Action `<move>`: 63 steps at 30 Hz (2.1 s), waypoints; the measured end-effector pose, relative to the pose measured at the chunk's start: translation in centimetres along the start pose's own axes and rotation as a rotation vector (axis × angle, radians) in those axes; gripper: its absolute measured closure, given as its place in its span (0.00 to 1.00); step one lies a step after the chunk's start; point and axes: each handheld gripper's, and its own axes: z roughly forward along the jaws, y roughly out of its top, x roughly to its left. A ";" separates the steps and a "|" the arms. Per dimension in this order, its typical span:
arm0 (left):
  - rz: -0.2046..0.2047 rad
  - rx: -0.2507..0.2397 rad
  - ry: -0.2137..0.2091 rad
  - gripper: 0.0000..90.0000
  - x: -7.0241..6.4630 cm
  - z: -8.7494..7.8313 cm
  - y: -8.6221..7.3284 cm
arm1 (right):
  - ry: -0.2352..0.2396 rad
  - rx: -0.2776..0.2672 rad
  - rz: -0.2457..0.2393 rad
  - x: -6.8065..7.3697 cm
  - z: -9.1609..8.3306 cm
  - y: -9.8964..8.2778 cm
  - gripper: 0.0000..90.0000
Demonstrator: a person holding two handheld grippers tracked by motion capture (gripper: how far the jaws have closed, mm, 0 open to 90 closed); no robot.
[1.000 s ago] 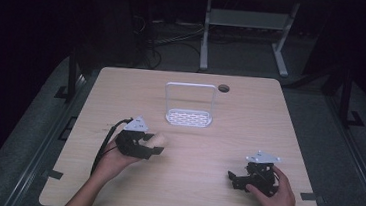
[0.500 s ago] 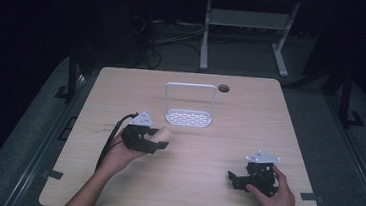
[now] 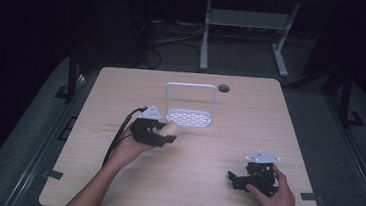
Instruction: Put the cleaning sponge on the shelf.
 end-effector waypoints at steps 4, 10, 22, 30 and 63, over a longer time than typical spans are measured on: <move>0.005 0.002 0.006 0.46 0.1 0.5 0.3 | -0.001 0.000 0.000 0.0 0.0 0.0 0.01; 0.003 -0.004 0.012 0.46 0.5 0.9 0.9 | -0.001 0.000 0.000 0.0 0.0 0.0 0.01; 0.007 -0.010 0.023 0.46 1.1 2.1 2.2 | 0.000 0.000 0.000 0.0 0.0 0.0 0.01; 0.009 -0.004 0.032 0.46 1.4 3.2 2.9 | 0.000 0.000 0.000 0.0 0.0 0.0 0.01; 0.035 0.055 0.082 0.46 2.6 8.2 6.1 | 0.003 -0.001 0.004 0.0 0.0 0.0 0.01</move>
